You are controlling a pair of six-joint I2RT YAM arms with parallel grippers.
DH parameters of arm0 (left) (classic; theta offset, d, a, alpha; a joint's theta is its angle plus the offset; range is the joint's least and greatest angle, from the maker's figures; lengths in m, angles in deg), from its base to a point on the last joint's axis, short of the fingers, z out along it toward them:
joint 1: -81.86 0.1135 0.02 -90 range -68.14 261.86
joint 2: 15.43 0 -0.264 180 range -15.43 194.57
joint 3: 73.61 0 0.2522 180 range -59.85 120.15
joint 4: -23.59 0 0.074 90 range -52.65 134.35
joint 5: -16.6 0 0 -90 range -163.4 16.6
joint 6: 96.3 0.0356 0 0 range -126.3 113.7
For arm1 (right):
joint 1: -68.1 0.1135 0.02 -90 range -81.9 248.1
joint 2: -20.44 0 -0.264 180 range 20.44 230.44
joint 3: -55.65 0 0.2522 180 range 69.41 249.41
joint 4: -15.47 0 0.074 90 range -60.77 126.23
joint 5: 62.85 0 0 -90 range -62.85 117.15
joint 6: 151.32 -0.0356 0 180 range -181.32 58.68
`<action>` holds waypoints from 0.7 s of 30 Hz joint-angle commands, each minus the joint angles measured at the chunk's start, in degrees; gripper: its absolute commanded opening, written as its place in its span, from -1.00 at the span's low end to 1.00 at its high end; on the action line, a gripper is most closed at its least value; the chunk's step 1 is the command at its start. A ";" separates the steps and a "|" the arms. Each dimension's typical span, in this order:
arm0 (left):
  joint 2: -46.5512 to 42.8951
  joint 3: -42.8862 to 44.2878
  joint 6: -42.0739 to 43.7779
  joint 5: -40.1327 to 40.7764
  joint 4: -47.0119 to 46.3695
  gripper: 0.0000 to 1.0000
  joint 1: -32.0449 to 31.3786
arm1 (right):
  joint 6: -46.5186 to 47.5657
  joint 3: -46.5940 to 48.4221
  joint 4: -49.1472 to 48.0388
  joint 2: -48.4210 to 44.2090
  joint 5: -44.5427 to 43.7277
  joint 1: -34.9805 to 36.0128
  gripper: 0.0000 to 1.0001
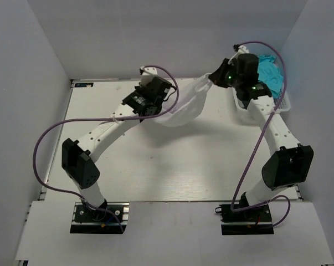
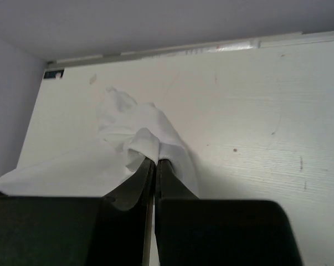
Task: Fold and stack the t-shirts
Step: Flatten out the tshirt
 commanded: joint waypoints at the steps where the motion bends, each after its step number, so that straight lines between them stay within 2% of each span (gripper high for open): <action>1: -2.97 4.46 -0.94 14.23 6.81 -1.00 2.84 | -5.71 5.55 4.76 1.13 3.70 -4.99 -1.00; 5: -4.82 8.24 0.45 17.50 6.82 -1.00 6.79 | -5.89 8.73 7.84 -2.11 -0.25 -10.44 -1.00; 8: -7.98 10.79 6.95 18.46 1.30 -1.00 9.43 | -3.35 11.28 9.86 -5.80 -4.73 -12.82 -1.00; 9: -9.03 11.32 11.06 17.86 -2.64 -1.00 9.43 | -1.34 11.90 10.30 -8.16 -6.92 -13.09 -1.00; 13: -15.53 11.86 18.56 14.87 -12.06 -1.00 9.96 | 2.45 13.48 8.99 -13.62 -10.19 -13.79 -1.00; 19: -24.06 15.89 21.47 -1.44 -12.18 -1.00 9.43 | 6.15 15.94 5.39 -22.84 -13.53 -13.97 -1.00; 21: -25.91 17.73 22.00 -4.64 -12.17 -1.00 8.91 | 6.50 17.60 4.77 -24.17 -13.97 -13.97 -1.00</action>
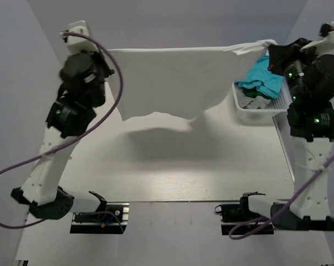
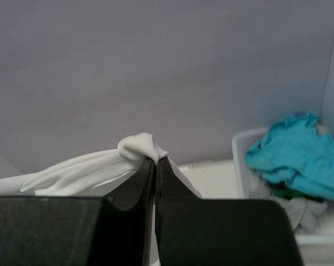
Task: Fold and stack the t-shirts
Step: Flatten out the tshirt
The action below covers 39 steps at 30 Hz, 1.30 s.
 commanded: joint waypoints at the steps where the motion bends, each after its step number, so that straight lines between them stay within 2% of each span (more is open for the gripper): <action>1: -6.28 3.32 3.20 -9.36 -1.33 -1.00 0.10 | 4.05 3.52 -4.69 -4.22 -5.75 -0.72 -1.00; 6: -12.18 4.46 3.20 -18.43 -2.12 -1.00 0.10 | 5.64 4.66 -5.92 -9.41 -8.82 -0.72 -1.00; 8: -13.50 6.30 3.20 -24.65 -1.60 -1.00 0.10 | 6.34 4.66 -6.01 -11.96 -8.83 -0.72 -1.00; 9: -14.46 6.92 2.59 -24.68 -1.59 -1.00 0.10 | 6.69 4.66 -6.10 -12.75 -8.66 -0.72 -1.00; 13: -17.28 7.98 1.35 -33.44 -0.18 -1.00 0.10 | 7.40 4.57 -6.63 -16.80 -8.22 -0.64 -1.00; 22: -24.05 6.14 -1.63 -41.46 1.57 -1.00 0.63 | 8.81 2.21 -6.45 -25.76 -10.06 -0.72 -1.00; 27: -25.55 2.01 -2.78 -42.00 1.05 -1.00 0.63 | 6.71 -4.46 -8.83 -28.84 -9.71 -0.55 -1.00; 31: -26.07 -7.28 -6.72 -39.72 -2.90 -1.00 0.63 | 4.07 -12.36 -12.07 -28.50 -7.96 -0.72 -1.00; 39: -22.93 -25.22 -14.63 -20.57 -3.71 -1.00 0.63 | -1.91 -32.48 -21.21 -24.90 0.48 -0.81 -1.00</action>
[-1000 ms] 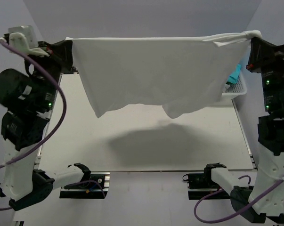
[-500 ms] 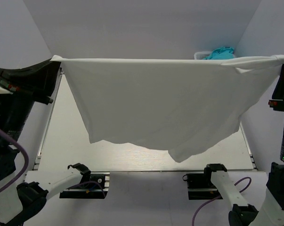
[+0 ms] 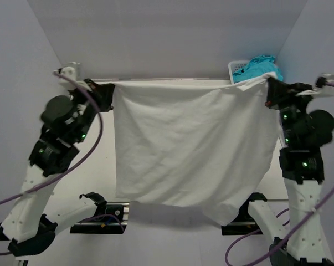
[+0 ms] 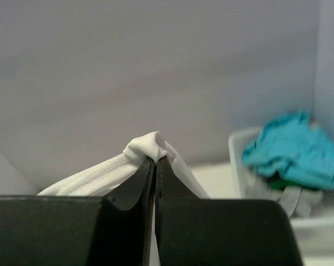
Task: Fold and stack the t-shirts
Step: Flatten out the tshirt
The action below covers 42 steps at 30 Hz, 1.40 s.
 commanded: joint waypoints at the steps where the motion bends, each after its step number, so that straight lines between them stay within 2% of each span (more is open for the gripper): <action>1: 2.94 -4.98 -5.22 11.38 0.04 -1.00 0.47 | -4.32 -6.15 -7.25 3.06 5.44 -0.22 -1.00; 4: 8.10 -9.20 -8.65 17.35 1.88 -1.00 0.47 | -5.21 -11.77 -10.40 7.81 7.83 -0.22 -1.00; 5: 10.05 -9.73 -10.57 20.85 3.88 -1.00 0.47 | -6.08 -12.40 -10.95 11.47 8.97 -0.22 -1.00; 8: 17.69 -9.13 -12.34 24.39 8.28 -1.00 1.00 | -6.44 -14.51 -13.06 17.99 11.87 -0.04 -1.00; 9: 23.28 -7.90 -13.04 24.40 10.47 -1.00 1.52 | -6.26 -14.60 -14.02 19.32 12.23 -0.04 -1.00; 12: 32.87 -6.06 -13.66 24.32 9.37 -1.00 2.84 | -3.98 -14.34 -16.31 25.82 15.30 0.04 -1.00; 17: 44.86 1.59 -11.56 19.31 8.83 -1.00 7.85 | -0.64 -10.21 -15.52 36.37 17.68 0.31 -1.00; 22: 53.65 8.26 -9.71 10.88 6.63 -1.00 14.69 | 2.00 -0.55 -13.50 49.37 18.73 0.83 -1.00; 23: 56.62 9.58 -8.84 9.38 5.76 -1.00 15.49 | 2.35 3.99 -12.72 50.70 18.82 1.01 -1.00; 24: 58.22 10.90 -8.22 7.11 5.14 -1.00 16.37 | 2.79 5.51 -11.93 55.84 18.65 1.10 -1.00; 27: 66.01 18.89 -6.38 3.58 5.92 -1.00 19.10 | 3.75 15.87 -8.93 63.17 17.95 1.36 -1.00; 29: 72.34 29.15 -4.71 0.42 7.24 -1.00 20.68 | 4.37 24.47 -5.43 72.38 16.64 1.63 -1.00; 30: 72.38 31.72 -4.70 -0.82 7.24 -1.00 21.21 | 4.37 26.60 -5.07 72.42 16.62 1.80 -1.00; 31: 76.30 33.92 -4.18 -2.05 7.85 -1.00 21.22 | 4.55 32.62 -4.89 77.90 15.32 1.89 -1.00; 32: 78.25 36.21 -3.65 -4.15 7.86 -1.00 22.09 | 4.55 36.16 -4.89 79.35 15.13 1.98 -1.00; 33: 80.10 40.23 -3.64 -5.12 7.86 -0.96 22.96 | 4.81 38.20 -5.23 81.10 14.96 2.24 -0.93; 34: 81.77 41.84 -3.64 -6.18 6.82 -0.76 22.97 | 4.81 41.88 -6.63 86.34 14.26 2.16 -0.83; 35: 84.75 43.68 -3.64 -7.49 6.28 -0.18 23.84 | 4.64 44.18 -7.69 88.13 14.08 2.59 -0.62; 36: 85.99 46.57 -3.64 -8.38 5.41 0.12 24.72 | 4.81 49.33 -8.05 89.98 14.16 2.68 -0.35; 37: 86.96 47.99 -3.64 -9.34 4.53 0.42 24.73 | 4.46 54.95 -7.70 95.30 14.25 2.68 0.16; 38: 87.67 49.40 -4.60 -11.35 3.30 0.99 26.21 | 4.29 57.62 -7.35 96.75 14.34 2.86 0.61; 39: 87.68 50.46 -5.13 -12.42 2.59 1.00 26.23 | 4.20 59.47 -6.82 98.24 14.95 3.21 0.81; 41: 86.37 49.94 -6.19 -14.96 -0.29 1.00 27.10 | 3.93 57.58 -7.69 95.13 14.87 3.65 0.81; 42: 85.14 47.85 -6.19 -15.59 -1.18 1.00 27.71 | 4.02 55.47 -11.44 93.35 14.69 4.34 0.81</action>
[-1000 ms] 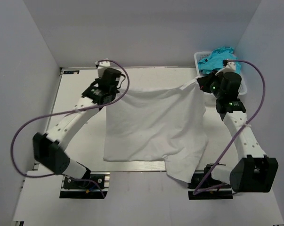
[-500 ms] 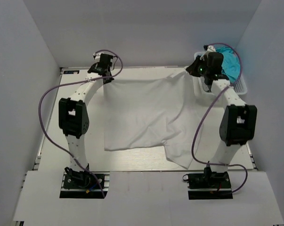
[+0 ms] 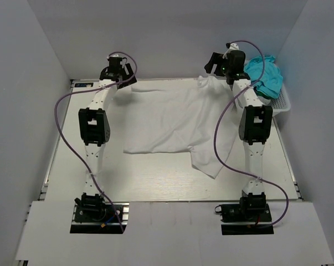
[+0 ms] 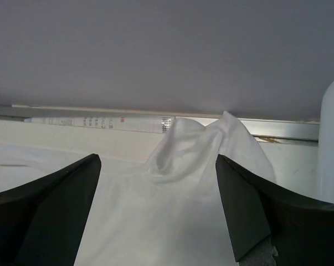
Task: Fold and stack the t-shirts
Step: Flatten out the tshirt
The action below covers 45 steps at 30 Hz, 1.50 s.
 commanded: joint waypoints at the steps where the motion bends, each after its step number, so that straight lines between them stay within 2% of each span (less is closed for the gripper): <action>1: -8.56 -0.31 -0.99 -5.95 -5.80 1.00 1.64 | 0.74 -7.16 -6.62 -8.76 -0.30 1.40 0.81; 5: -14.98 -8.82 -0.20 -8.15 -5.55 1.00 1.12 | 3.46 -15.92 -3.39 -18.87 -1.79 2.72 0.81; 6: -15.96 -10.25 -0.20 -8.76 -4.50 1.00 0.33 | 3.73 -17.15 2.45 -19.86 -1.97 2.98 0.81; 9: -17.99 -14.73 1.12 -12.80 -1.52 1.00 -0.99 | 3.82 -24.79 8.12 -25.57 -4.07 4.30 0.81; 10: -17.99 -15.79 1.12 -15.25 -0.72 1.00 -1.95 | 3.13 -31.34 9.01 -28.20 -5.91 4.82 0.81; 12: -17.99 -18.69 1.65 -15.27 1.65 1.00 -3.36 | 2.33 -35.69 10.68 -31.99 -8.81 5.27 0.81; 13: -17.99 -19.39 1.65 -13.71 2.45 1.00 -4.93 | 1.28 -41.80 11.12 -34.35 -9.09 5.79 0.81; 18: -17.99 -26.07 1.65 -11.49 3.34 1.00 -8.38 | -0.66 -54.58 12.27 -41.66 -9.88 5.88 0.81; 22: -16.77 -28.37 1.65 -7.38 2.28 1.00 -9.87 | -0.49 -59.00 13.05 -42.64 -9.27 6.15 0.81; 27: -15.09 -29.23 1.65 -3.86 5.53 1.00 -10.40 | -1.45 -61.72 14.46 -40.18 -5.05 6.06 0.81; 31: -16.50 -38.54 -0.20 -2.27 3.96 1.00 -8.38 | -1.37 -63.92 14.12 -39.47 -3.38 6.23 0.81; 35: -19.13 -44.00 -0.73 3.70 2.89 1.00 -7.76 | -1.19 -65.68 12.10 -40.26 0.12 6.50 0.81; 38: -19.14 -44.01 -0.73 8.09 3.68 1.00 -6.44 | -1.45 -66.29 10.51 -40.00 1.71 6.85 0.81; 45: -17.55 -37.69 -0.11 6.00 4.82 1.00 -3.72 | -3.47 -66.56 10.24 -37.72 0.14 7.12 0.81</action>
